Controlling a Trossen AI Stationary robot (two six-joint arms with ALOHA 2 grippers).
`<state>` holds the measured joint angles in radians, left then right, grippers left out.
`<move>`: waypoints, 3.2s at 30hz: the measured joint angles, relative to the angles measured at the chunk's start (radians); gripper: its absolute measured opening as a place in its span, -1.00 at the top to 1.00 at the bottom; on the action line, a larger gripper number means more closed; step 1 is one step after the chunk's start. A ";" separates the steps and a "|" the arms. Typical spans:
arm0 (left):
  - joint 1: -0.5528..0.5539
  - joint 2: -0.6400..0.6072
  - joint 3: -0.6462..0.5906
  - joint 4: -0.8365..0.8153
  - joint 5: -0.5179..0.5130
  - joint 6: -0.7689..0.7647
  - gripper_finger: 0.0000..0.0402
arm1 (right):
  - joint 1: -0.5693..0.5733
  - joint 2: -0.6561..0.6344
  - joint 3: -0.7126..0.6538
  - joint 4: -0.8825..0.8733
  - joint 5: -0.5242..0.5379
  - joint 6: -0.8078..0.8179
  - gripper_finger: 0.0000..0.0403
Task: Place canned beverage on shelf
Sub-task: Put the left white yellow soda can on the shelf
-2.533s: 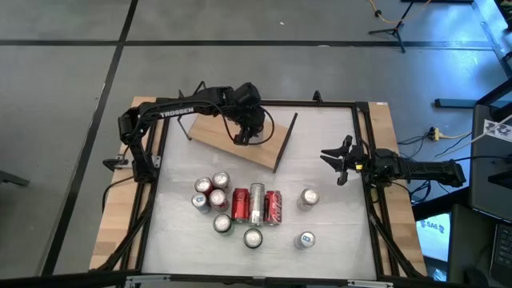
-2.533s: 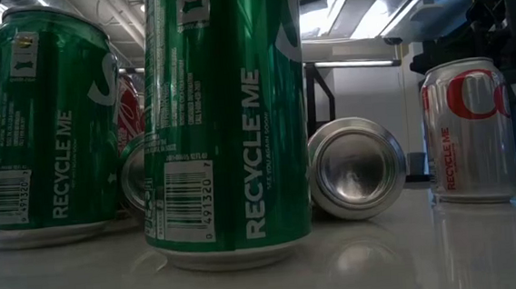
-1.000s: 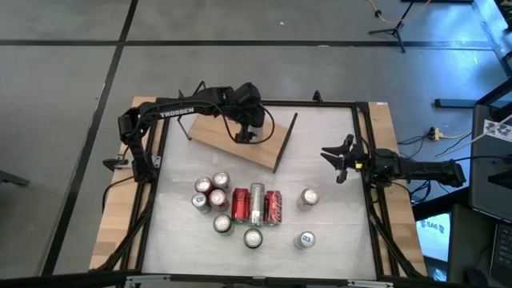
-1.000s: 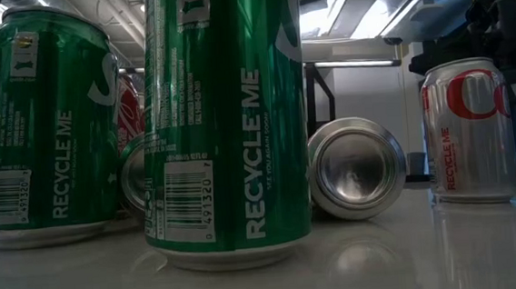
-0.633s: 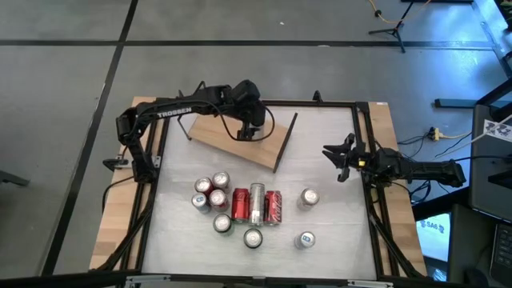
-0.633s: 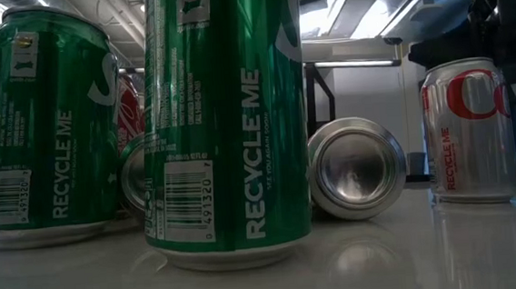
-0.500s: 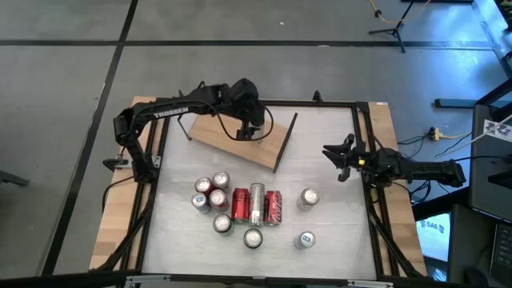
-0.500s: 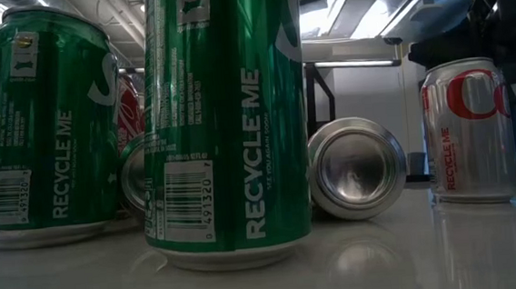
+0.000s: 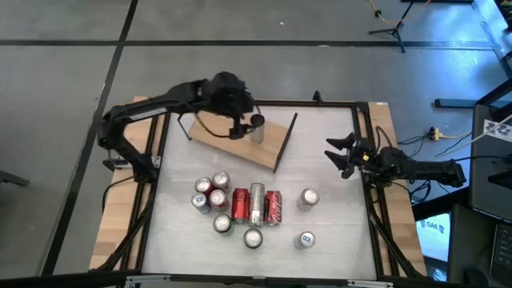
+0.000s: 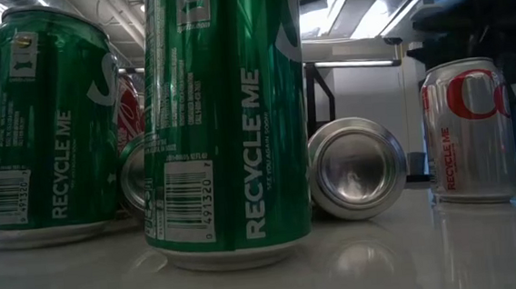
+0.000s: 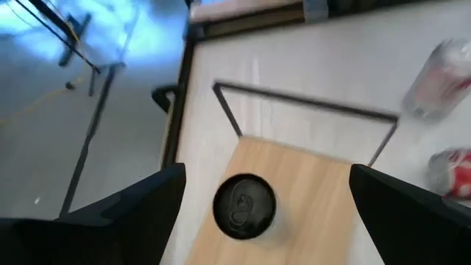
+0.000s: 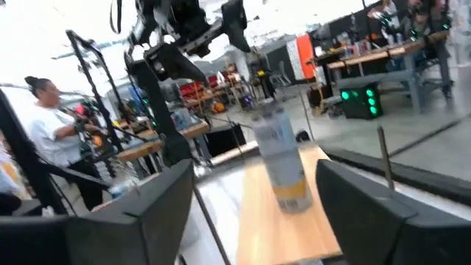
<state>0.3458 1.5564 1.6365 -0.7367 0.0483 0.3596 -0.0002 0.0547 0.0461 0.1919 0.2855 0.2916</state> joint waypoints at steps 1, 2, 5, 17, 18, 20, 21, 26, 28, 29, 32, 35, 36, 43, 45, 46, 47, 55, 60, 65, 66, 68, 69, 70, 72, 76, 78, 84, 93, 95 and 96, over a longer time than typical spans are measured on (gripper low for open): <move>0.000 -0.025 0.000 -0.014 0.000 -0.014 -0.85 | 0.000 0.005 0.016 0.003 -0.008 -0.001 -0.46; 0.000 -0.046 0.000 -0.032 0.000 -0.024 -0.85 | 0.000 0.011 0.033 0.001 -0.015 -0.006 -0.48; -0.001 -0.105 0.000 -0.096 0.006 -0.080 -0.85 | 0.000 0.053 0.101 0.000 -0.034 -0.032 -0.50; -0.121 -0.276 -0.228 0.001 -0.044 -0.252 -0.84 | 0.000 0.587 0.634 -0.336 -0.088 -0.250 -0.50; -0.127 -0.303 -0.274 0.038 -0.057 -0.265 -0.84 | 0.000 0.640 0.697 -0.385 -0.088 -0.284 -0.50; -0.137 -0.362 -0.368 0.112 -0.074 -0.294 -0.84 | 0.000 0.756 0.825 -0.496 -0.089 -0.358 -0.50; -0.141 -0.391 -0.410 0.146 -0.082 -0.307 -0.84 | 0.000 0.813 0.891 -0.551 -0.090 -0.401 -0.50; -0.164 -0.511 -0.576 0.235 -0.090 -0.368 -0.84 | -0.031 1.089 1.243 -0.836 -0.105 -0.621 -0.50; -0.174 -0.542 -0.615 0.249 -0.089 -0.392 -0.84 | -0.064 1.200 1.378 -0.931 -0.148 -0.710 -0.50; -0.179 -0.555 -0.636 0.260 -0.089 -0.404 -0.84 | -0.084 1.256 1.444 -0.964 -0.180 -0.757 -0.50; -0.195 -0.571 -0.682 0.299 -0.089 -0.410 -0.84 | -0.145 1.409 1.630 -1.074 -0.277 -0.921 -0.50; -0.200 -0.574 -0.710 0.319 -0.088 -0.410 -0.84 | -0.194 1.545 1.801 -1.175 -0.357 -1.110 -0.50; -0.199 -0.574 -0.717 0.327 -0.088 -0.410 -0.84 | -0.207 1.588 1.853 -1.209 -0.379 -1.174 -0.50; -0.199 -0.573 -0.746 0.330 -0.091 -0.410 -0.84 | -0.257 1.808 2.077 -1.360 -0.365 -1.515 -0.50; -0.199 -0.573 -0.746 0.332 -0.091 -0.410 -0.84 | -0.258 1.844 2.096 -1.378 -0.338 -1.593 -0.50; -0.199 -0.573 -0.746 0.332 -0.091 -0.410 -0.84 | -0.258 1.857 2.097 -1.381 -0.317 -1.632 -0.50; -0.199 -0.573 -0.746 0.332 -0.091 -0.410 -0.84 | -0.257 1.872 2.097 -1.386 -0.288 -1.669 -0.50; -0.199 -0.573 -0.746 0.333 -0.091 -0.405 -0.84 | -0.256 1.949 2.097 -1.369 -0.139 -1.867 -0.50; -0.198 -0.573 -0.746 0.333 -0.091 -0.403 -0.84 | -0.256 1.960 2.097 -1.356 -0.119 -1.950 -0.50; -0.199 -0.573 -0.746 0.334 -0.092 -0.403 -0.84 | -0.256 1.960 2.097 -1.344 -0.119 -1.976 -0.50; -0.199 -0.573 -0.746 0.334 -0.092 -0.403 -0.84 | -0.256 1.960 2.097 -1.346 -0.119 -1.973 -0.50; -0.198 -0.573 -0.746 0.334 -0.092 -0.403 -0.84 | -0.256 1.960 2.097 -1.356 -0.116 -1.959 -0.50; -0.199 -0.572 -0.746 0.335 -0.092 -0.403 -0.84 | -0.256 1.960 2.097 -1.364 -0.115 -1.952 -0.50; -0.199 -0.569 -0.746 0.336 -0.092 -0.402 -0.84 | -0.256 1.960 2.097 -1.369 -0.117 -1.950 -0.50; -0.199 -0.566 -0.746 0.335 -0.092 -0.402 -0.84 | -0.256 1.960 2.097 -1.368 -0.119 -1.950 -0.50; -0.199 -0.567 -0.746 0.336 -0.118 -0.402 -0.84 | -0.257 1.960 2.097 -1.372 -0.108 -1.952 -0.50; -0.198 -0.566 -0.746 0.336 -0.143 -0.402 -0.84 | -0.257 1.960 2.097 -1.371 -0.093 -1.968 -0.50; -0.198 -0.563 -0.746 0.336 -0.206 -0.407 -0.84 | -0.256 1.960 2.097 -1.368 -0.095 -2.010 -0.50; -0.198 -0.546 -0.746 0.352 -0.228 -0.411 -0.84 | -0.256 1.960 2.097 -1.321 -0.099 -2.051 -0.50; -0.198 -0.531 -0.746 0.358 -0.247 -0.411 -0.84 | -0.256 1.967 2.097 -1.333 -0.099 -2.050 -0.50; -0.198 -0.520 -0.746 0.372 -0.262 -0.411 -0.84 | -0.256 1.970 2.097 -1.343 -0.100 -2.050 -0.50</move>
<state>0.1474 1.0368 0.8909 -0.3645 -0.2138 -0.0517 -0.2559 2.0250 2.1433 -1.1506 0.1852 -1.7583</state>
